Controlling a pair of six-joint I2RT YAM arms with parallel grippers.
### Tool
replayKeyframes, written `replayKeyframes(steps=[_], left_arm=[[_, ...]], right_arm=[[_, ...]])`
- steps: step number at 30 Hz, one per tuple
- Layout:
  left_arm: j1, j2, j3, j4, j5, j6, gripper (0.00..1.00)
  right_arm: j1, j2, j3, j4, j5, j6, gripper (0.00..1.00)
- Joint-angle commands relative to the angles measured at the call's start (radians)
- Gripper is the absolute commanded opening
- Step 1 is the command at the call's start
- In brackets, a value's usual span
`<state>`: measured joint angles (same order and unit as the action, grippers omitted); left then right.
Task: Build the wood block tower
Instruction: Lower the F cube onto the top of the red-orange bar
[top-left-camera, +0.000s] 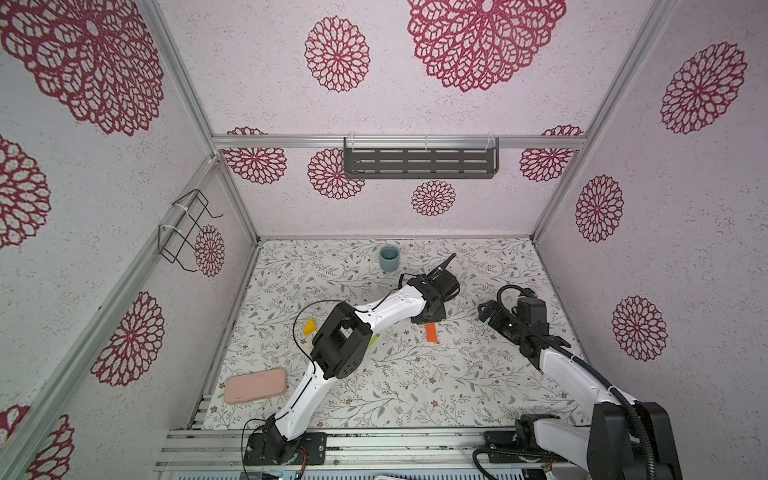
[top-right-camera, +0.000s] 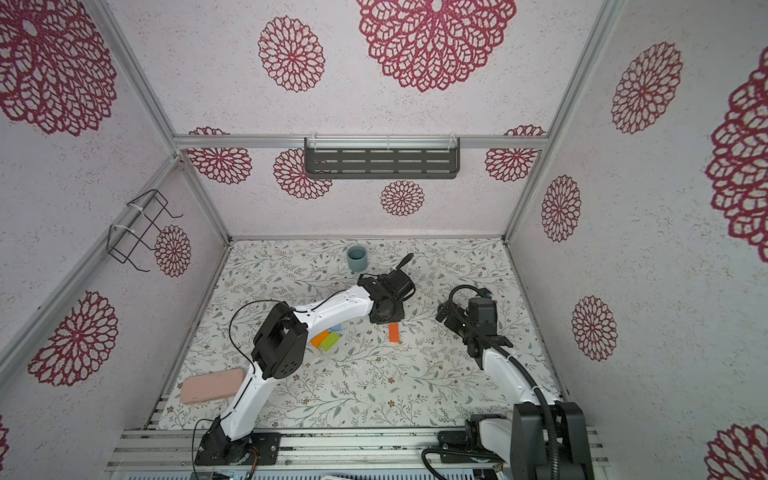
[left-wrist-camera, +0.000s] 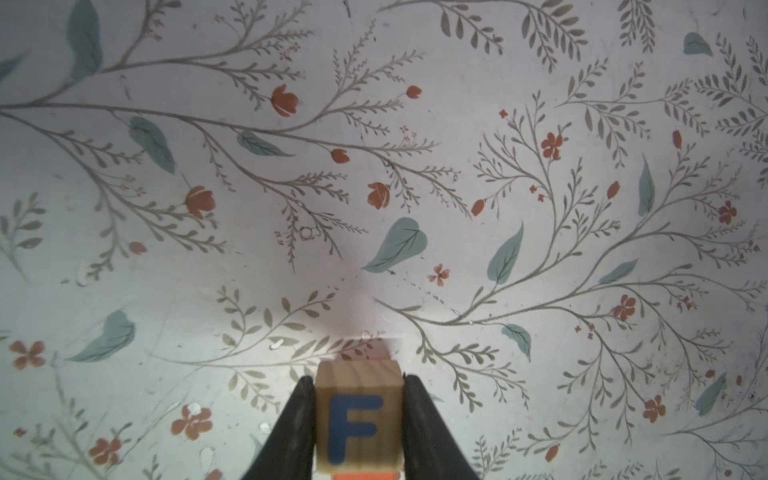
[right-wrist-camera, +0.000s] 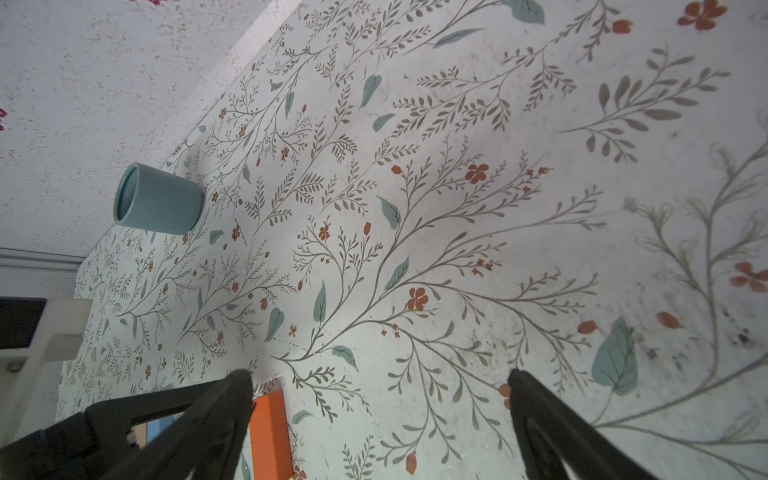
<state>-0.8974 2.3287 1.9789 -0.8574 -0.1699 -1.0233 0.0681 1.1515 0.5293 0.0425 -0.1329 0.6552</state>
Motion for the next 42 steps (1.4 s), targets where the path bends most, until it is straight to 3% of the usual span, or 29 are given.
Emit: replayKeyframes(steps=[1, 17, 42], left_arm=[[-0.019, 0.024, 0.021, -0.012, -0.013, -0.03, 0.29], [-0.023, 0.01, -0.003, -0.044, -0.053, -0.04, 0.31], [-0.024, 0.053, 0.004, -0.025, -0.021, -0.053, 0.32]], right_arm=[[-0.005, -0.026, -0.005, 0.027, -0.001, -0.005, 0.99], [-0.004, -0.014, -0.007, 0.026, -0.007, -0.005, 0.99], [-0.005, -0.009, -0.011, 0.029, -0.006, -0.009, 0.99]])
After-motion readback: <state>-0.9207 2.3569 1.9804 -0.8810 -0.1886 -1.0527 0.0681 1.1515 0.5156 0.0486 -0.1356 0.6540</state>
